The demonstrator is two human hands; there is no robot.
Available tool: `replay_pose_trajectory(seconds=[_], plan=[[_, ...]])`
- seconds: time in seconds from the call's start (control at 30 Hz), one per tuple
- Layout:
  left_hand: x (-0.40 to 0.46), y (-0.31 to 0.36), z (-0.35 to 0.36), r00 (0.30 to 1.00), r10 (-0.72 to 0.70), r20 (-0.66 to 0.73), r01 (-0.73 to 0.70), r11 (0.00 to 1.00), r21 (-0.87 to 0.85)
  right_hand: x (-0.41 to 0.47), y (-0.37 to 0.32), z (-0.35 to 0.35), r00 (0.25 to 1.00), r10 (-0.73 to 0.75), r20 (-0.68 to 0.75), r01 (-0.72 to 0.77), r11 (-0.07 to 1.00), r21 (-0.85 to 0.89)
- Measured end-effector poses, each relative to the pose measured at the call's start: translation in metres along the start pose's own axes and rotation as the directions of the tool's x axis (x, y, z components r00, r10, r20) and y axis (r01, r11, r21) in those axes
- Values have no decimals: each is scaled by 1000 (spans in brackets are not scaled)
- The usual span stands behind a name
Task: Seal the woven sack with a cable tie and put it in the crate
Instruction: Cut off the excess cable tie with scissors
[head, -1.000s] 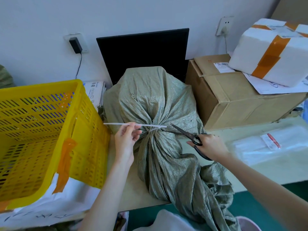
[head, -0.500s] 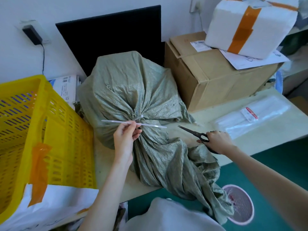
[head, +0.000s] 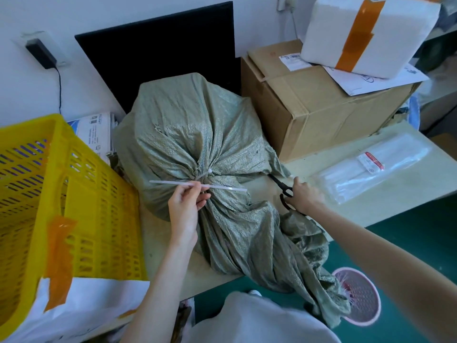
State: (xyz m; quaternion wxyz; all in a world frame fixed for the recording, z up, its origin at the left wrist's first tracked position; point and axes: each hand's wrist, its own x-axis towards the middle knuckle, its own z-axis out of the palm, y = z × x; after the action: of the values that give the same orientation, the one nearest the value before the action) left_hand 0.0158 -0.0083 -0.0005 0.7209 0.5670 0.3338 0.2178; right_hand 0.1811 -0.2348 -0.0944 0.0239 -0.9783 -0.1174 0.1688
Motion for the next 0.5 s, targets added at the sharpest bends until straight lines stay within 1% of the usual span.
replay_pose_trajectory(seconds=[0.17, 0.23, 0.37, 0.43, 0.5], plan=[[-1, -2, -1, 1000, -21, -3, 21, 1000, -13, 9, -16, 3, 998, 54, 35, -59, 990, 130], [-2, 0, 0, 1000, -24, 1, 24, 1000, -19, 12, -22, 4, 999, 41, 19, -44, 984, 173], [-4, 2, 2, 1000, -15, 5, 15, 1000, -2, 18, -28, 6, 998, -14, -62, 23, 988, 151], [-5, 3, 2, 1000, -7, 14, 6, 1000, 13, 21, -27, 6, 998, -29, -63, 38, 988, 148], [-6, 3, 2, 1000, 5, 19, -6, 1000, 29, 20, -26, 0, 997, -30, -67, 42, 983, 180]])
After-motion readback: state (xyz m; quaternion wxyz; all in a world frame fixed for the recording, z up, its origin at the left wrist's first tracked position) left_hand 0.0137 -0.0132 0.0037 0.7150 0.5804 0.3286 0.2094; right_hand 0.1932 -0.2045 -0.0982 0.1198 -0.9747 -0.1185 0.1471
